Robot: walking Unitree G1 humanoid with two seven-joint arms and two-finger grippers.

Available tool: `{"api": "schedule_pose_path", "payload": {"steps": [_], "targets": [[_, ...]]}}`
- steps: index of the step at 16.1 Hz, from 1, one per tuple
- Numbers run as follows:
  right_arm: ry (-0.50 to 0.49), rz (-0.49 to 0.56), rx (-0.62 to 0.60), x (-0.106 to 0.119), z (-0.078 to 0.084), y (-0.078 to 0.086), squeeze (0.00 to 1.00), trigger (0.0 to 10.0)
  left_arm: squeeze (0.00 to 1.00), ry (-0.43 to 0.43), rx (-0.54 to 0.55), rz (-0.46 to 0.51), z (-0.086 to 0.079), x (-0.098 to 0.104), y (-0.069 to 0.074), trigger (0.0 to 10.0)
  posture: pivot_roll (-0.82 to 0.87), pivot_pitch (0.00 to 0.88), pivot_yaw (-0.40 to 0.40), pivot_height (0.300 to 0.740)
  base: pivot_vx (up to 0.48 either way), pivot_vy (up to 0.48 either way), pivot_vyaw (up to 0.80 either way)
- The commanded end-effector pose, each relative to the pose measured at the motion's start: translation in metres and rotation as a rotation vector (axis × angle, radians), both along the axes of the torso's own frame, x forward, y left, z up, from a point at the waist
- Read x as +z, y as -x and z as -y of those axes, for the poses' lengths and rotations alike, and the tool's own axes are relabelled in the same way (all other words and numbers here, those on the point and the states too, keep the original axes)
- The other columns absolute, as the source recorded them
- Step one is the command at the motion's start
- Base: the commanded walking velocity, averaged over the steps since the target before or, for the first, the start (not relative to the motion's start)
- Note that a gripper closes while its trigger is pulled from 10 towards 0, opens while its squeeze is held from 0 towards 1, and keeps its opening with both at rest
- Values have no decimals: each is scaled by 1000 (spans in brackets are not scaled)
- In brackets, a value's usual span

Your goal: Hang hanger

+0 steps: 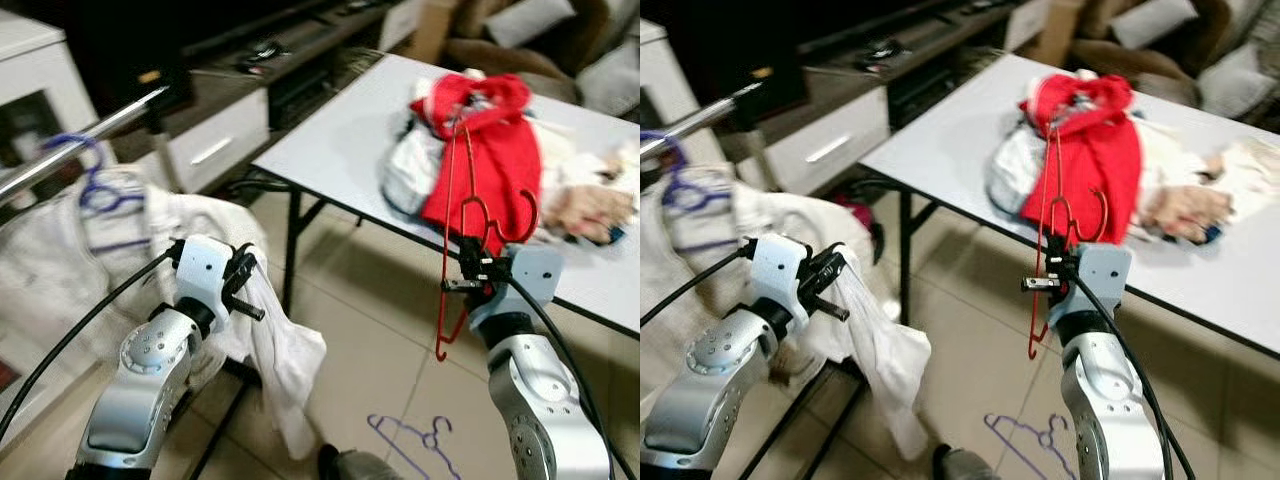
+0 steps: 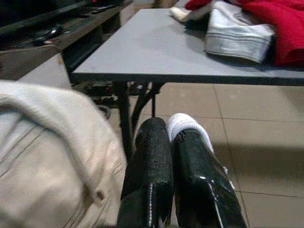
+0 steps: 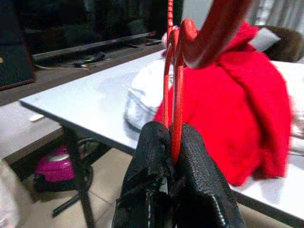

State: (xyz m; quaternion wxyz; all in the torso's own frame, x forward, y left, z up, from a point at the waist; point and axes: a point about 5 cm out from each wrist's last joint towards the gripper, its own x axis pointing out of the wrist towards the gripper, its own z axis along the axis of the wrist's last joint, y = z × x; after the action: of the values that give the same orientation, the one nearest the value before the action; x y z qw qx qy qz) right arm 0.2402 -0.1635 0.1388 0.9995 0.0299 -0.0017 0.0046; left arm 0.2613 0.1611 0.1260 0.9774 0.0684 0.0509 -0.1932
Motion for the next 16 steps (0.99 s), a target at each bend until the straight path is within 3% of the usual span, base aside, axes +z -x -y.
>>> {"api": "schedule_pose_path", "payload": {"steps": [1,5,13,16], "targets": [[20,1,5,3,-1,-3,0,10000,0,1,7,30,0,6,-2,10000,-82,0,-16,740,0,0,-800],[26,-5,15,3,-2,-4,0,10000,0,-22,0,55,3,7,-2,10000,-75,0,-34,740,0,0,-800],[25,-13,22,1,-3,-4,0,10000,0,-26,10,66,4,8,-5,10000,-83,0,-33,740,0,-364,-800],[26,-14,8,1,-1,-3,0,10000,0,23,22,25,4,5,-9,10000,-93,0,-25,740,0,320,-800]]}}
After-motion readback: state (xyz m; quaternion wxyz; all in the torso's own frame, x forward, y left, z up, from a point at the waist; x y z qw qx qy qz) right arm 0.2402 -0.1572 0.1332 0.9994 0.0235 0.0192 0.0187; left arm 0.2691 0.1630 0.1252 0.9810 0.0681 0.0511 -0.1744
